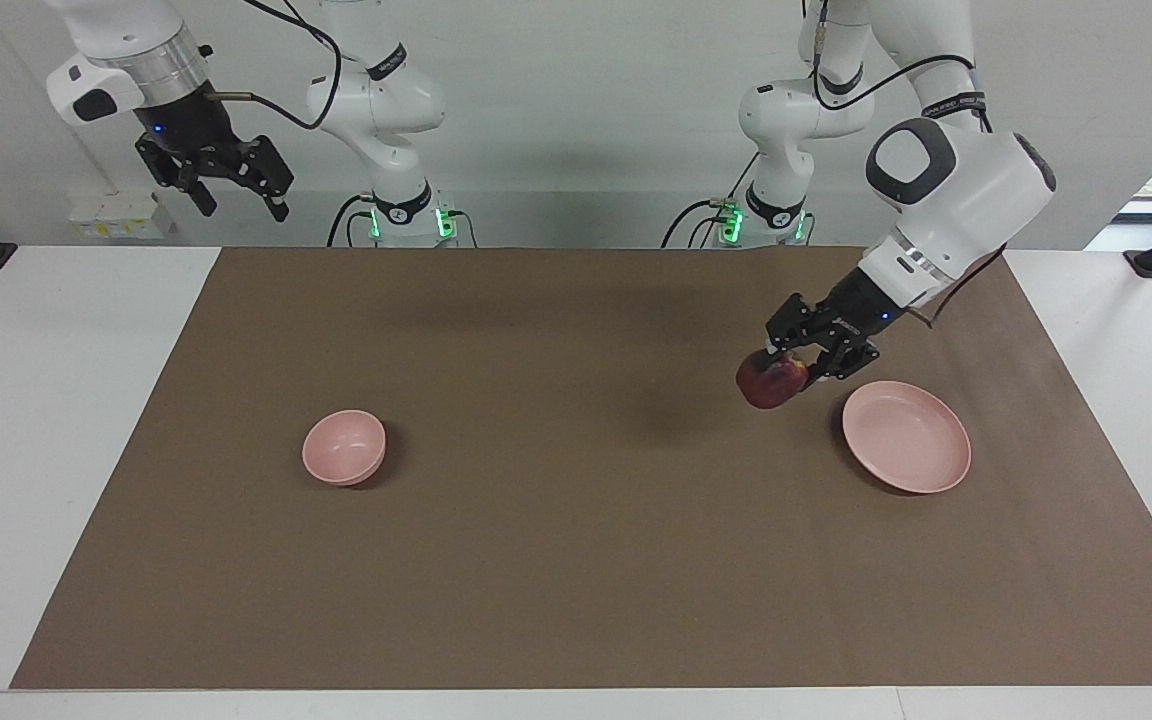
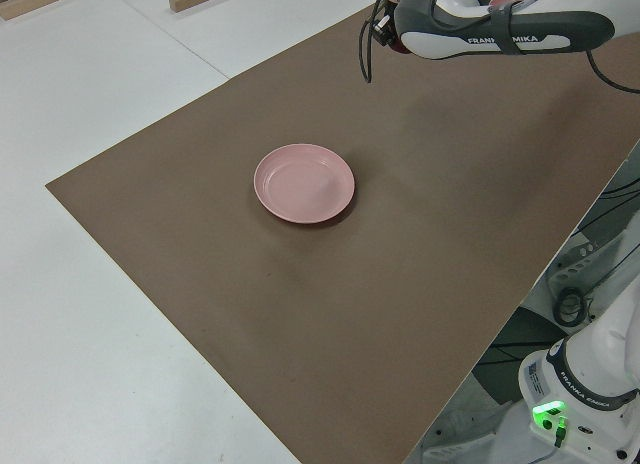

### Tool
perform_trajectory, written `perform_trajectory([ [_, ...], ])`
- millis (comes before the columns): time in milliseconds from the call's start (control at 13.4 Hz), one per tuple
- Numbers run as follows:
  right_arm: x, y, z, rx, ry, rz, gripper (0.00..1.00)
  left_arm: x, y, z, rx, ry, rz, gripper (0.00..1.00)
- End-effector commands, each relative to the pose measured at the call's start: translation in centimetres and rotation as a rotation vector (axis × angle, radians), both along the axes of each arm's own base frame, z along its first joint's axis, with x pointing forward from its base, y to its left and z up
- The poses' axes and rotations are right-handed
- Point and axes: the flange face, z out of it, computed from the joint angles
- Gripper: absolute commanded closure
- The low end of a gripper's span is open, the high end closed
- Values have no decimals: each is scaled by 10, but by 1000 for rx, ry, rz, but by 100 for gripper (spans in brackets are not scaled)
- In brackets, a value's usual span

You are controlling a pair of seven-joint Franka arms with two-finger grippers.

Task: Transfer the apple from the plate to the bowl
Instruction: 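Lift the apple with the left gripper while the right gripper approaches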

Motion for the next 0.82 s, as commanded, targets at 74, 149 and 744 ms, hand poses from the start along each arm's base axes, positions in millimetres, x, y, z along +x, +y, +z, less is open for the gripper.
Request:
perform_trajectory([
  [74, -4, -1, 1, 26, -2, 2, 0, -14, -26, 16, -125, 15, -4, 100],
  [149, -4, -1, 1, 26, -2, 2, 0, -17, -37, 19, -169, 21, -4, 100],
  [744, 8, 30, -46, 152, 8, 15, 0, -24, -66, 33, -234, -20, 27, 100],
])
